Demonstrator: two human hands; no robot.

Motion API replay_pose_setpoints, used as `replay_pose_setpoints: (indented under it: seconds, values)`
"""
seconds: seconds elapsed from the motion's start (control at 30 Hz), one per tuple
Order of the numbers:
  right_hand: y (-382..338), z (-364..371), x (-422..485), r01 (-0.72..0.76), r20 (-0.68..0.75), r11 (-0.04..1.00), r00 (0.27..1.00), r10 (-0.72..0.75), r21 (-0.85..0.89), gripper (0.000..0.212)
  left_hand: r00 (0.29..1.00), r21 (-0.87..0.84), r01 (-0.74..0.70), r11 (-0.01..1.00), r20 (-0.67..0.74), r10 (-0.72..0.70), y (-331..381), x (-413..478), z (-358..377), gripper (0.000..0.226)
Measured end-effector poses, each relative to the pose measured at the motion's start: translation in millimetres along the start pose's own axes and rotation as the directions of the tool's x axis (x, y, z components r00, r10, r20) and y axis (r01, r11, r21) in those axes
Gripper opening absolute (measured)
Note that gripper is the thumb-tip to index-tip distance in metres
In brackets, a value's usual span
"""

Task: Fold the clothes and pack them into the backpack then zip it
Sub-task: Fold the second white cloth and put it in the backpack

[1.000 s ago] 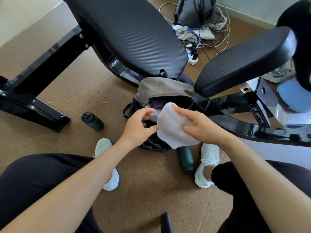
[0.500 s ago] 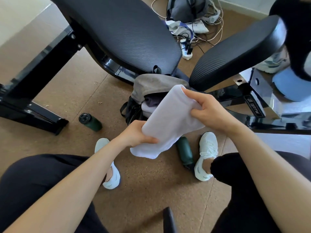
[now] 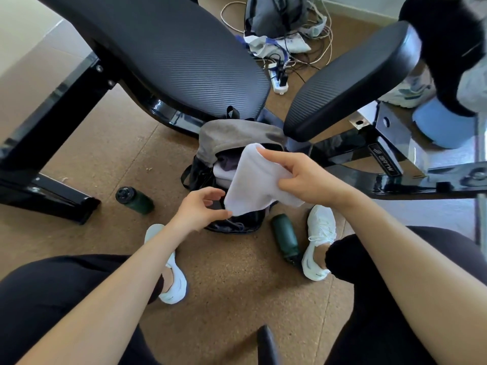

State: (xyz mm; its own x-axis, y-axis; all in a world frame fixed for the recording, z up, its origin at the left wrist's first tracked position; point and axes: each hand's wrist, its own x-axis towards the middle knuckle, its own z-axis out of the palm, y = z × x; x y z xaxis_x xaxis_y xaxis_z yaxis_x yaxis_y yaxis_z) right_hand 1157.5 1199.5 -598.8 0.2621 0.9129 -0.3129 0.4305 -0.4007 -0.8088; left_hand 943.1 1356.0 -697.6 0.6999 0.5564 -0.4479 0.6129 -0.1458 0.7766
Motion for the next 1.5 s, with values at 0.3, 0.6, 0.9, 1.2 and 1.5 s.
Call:
replay_pose_setpoints:
  seconds: [0.3,0.6,0.9,1.2,1.5]
  values:
    - [2,2,-1,-0.002,0.191,0.998,0.982,0.014,-0.06,0.088,0.997,0.012,-0.079,0.997,0.014,0.079,6,0,1,0.065]
    - [-3,-8,-9,0.042,0.266,0.958,0.957,-0.12,0.283,0.084,0.934,-0.081,-0.195,0.977,0.288,0.21,27,-11,1,0.053]
    - [11,-18,0,0.029,-0.073,0.875,0.997,0.007,0.483,0.087,0.952,-0.017,-0.016,1.0,0.305,0.02,18,-11,-2,0.045]
    - [26,-19,8,-0.205,-0.34,0.978,0.918,0.206,0.038,0.087,0.976,0.131,0.019,0.991,0.211,-0.046,15,-7,-14,0.1]
    - [35,-23,8,-0.272,-0.436,0.941,0.835,0.335,0.202,0.076,0.979,-0.211,0.142,0.967,0.177,-0.106,21,-13,-26,0.048]
